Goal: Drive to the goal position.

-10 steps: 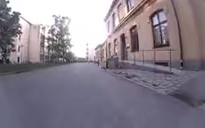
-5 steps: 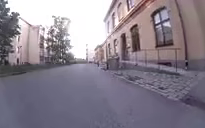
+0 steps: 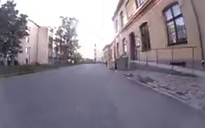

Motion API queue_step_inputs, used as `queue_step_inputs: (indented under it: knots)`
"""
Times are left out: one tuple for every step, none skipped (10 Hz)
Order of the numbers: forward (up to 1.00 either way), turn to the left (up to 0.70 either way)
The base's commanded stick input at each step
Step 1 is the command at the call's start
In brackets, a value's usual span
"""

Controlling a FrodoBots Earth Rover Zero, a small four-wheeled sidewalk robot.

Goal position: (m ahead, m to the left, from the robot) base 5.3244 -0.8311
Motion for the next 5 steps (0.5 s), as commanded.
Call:
queue_step_inputs:
  knots:
    - [0.7, 0.0]
    - [0.7, 0.0]
    - [0.7, 0.0]
    - [0.7, 0.0]
    - [0.7, 0.0]
